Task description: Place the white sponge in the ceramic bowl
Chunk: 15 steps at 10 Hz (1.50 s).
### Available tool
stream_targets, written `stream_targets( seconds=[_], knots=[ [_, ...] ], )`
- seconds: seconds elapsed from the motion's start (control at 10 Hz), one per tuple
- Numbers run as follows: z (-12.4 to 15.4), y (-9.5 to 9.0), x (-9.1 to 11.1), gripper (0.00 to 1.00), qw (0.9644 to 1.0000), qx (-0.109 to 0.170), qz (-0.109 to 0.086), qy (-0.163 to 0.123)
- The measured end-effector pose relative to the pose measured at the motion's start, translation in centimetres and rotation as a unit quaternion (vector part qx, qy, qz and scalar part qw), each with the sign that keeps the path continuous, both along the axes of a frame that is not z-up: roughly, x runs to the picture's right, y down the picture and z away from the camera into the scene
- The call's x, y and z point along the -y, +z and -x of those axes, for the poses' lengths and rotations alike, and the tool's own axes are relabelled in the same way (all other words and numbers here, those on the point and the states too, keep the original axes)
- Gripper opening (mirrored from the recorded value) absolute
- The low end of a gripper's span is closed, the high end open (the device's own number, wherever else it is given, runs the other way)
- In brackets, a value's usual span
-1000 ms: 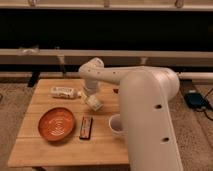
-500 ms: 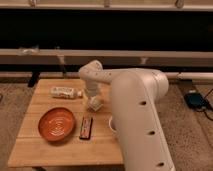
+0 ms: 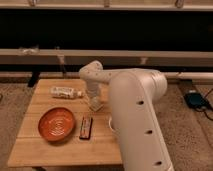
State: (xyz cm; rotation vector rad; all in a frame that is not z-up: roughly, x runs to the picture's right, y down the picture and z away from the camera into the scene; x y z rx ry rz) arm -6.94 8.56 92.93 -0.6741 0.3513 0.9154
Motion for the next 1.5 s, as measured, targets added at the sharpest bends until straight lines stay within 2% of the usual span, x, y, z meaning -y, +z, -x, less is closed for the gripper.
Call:
stream_targets(
  seconds=[0.1, 0.3, 0.4, 0.8, 1.1, 1.3, 1.5],
  knots=[
    [0.0, 0.0, -0.1, 0.25, 1.0, 0.0, 0.003, -0.003],
    [0.2, -0.1, -0.3, 0.05, 0.9999, -0.001, 0.011, -0.011],
    [0.1, -0.4, -0.2, 0.01, 0.9999, -0.002, 0.012, -0.012],
    [0.2, -2.9, 1.2, 0.0, 1.0, 0.001, 0.008, -0.002],
    [1.6, -4.8, 2.2, 0.0, 0.9998, 0.019, 0.006, -0.005],
    [4.7, -7.4, 2.1, 0.0, 0.998, 0.059, 0.013, -0.017],
    [7.6, -9.8, 1.3, 0.0, 0.9945, 0.098, 0.021, -0.031]
  ],
)
